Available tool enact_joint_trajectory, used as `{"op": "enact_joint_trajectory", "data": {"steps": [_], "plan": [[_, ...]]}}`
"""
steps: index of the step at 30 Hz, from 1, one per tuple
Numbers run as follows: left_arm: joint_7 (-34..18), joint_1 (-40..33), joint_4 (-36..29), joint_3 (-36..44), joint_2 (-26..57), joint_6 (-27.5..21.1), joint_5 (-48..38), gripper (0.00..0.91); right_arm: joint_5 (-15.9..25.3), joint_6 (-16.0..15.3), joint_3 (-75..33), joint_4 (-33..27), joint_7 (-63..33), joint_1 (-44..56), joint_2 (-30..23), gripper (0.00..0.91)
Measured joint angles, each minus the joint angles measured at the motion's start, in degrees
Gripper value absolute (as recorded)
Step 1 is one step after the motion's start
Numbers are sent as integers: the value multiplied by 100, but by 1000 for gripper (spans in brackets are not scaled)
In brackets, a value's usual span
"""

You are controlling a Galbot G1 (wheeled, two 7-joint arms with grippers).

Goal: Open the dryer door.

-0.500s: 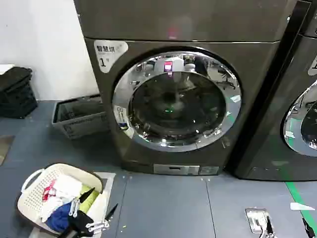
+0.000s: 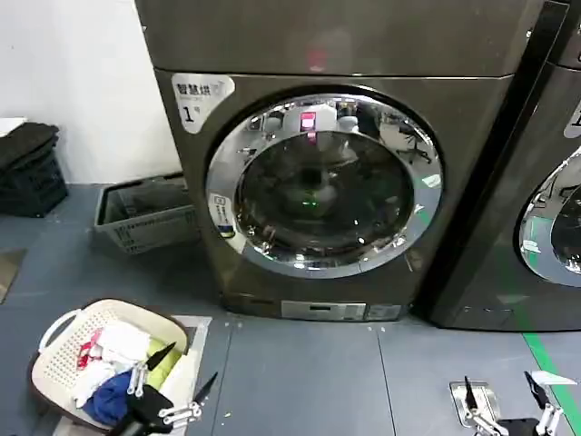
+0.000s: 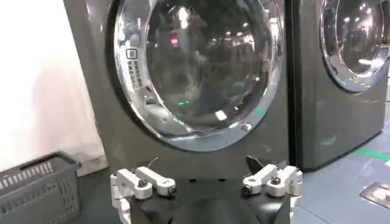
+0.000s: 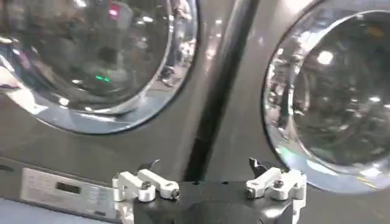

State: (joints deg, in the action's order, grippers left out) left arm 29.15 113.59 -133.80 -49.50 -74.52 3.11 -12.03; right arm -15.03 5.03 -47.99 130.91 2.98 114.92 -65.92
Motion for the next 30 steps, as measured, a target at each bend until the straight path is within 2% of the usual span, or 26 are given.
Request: {"op": "enact_joint_trajectory", "data": {"steps": [6,12,19,24,30], "plan": [[0,38,-35,4,-39,16,69,907,-289,-335,135,-60,240,-573,593,907],[3,67,-97,18,-111,30,126,907,-679,-442,271,-215,464,-1056,1161,907],[2,97,-140,36,-164,54,221,907,-1121,-907,573,-315,495,-1595,1804,907],[1,108,-164,59,-213,61,286,907,-1213,-932,964,-481,580,-2161,2204,907],[0,113,-179,92,-249,71,369,907,-1535,-906,1597,-720,613,-3024,2596,907]]}}
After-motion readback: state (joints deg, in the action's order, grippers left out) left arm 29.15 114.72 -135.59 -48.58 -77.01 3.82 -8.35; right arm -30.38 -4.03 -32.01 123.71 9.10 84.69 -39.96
